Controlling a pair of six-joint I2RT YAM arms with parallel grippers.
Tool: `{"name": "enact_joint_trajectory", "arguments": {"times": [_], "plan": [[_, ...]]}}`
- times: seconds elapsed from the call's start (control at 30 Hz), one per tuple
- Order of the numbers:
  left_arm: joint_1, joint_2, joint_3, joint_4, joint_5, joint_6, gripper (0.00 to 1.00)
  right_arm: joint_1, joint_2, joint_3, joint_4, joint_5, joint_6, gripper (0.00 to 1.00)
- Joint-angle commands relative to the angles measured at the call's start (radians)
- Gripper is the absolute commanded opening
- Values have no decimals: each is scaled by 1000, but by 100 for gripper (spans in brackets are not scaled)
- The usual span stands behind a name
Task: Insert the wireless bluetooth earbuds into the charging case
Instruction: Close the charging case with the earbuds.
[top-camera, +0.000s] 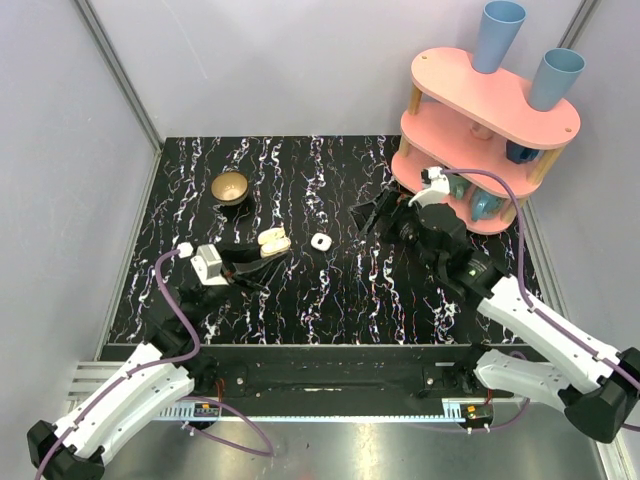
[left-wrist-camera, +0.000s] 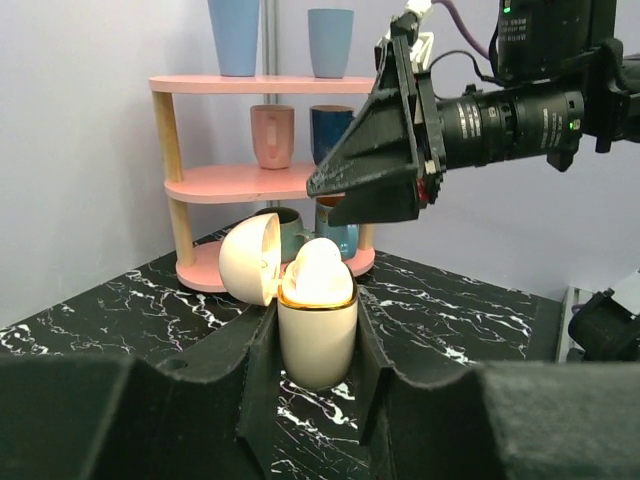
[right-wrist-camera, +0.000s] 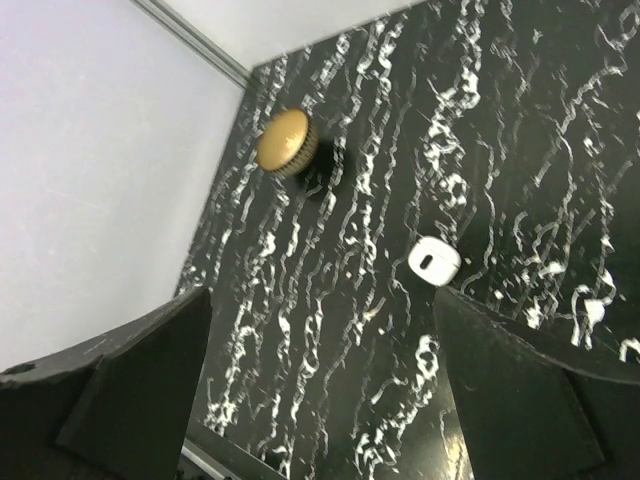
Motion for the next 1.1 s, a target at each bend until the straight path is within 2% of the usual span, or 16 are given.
{"name": "enact_joint_trajectory", "arguments": {"times": [0.0, 0.13, 0.27, 0.33, 0.43, 0.6, 0.83, 1.07], "plan": [[0, -9, 38, 20, 65, -8, 0, -7, -26, 92, 47, -71, -12, 100], [0, 14, 53, 19, 107, -21, 0, -7, 92, 237, -157, -135, -8, 100], [0, 17, 47, 28, 110, -28, 0, -15, 137, 279, -213, -229, -40, 100], [0, 17, 47, 29, 116, -31, 0, -21, 175, 310, -251, -223, -58, 100], [0, 28, 65, 4, 133, -9, 0, -24, 178, 288, -210, -220, -51, 100], [-1, 40, 88, -44, 174, 13, 0, -24, 167, 230, -87, -315, -35, 100], [-1, 80, 81, -9, 203, 11, 0, -23, 209, 225, -58, -376, -29, 100], [-1, 158, 73, 65, 239, -22, 0, -24, 216, 193, 62, -476, 20, 100]]}}
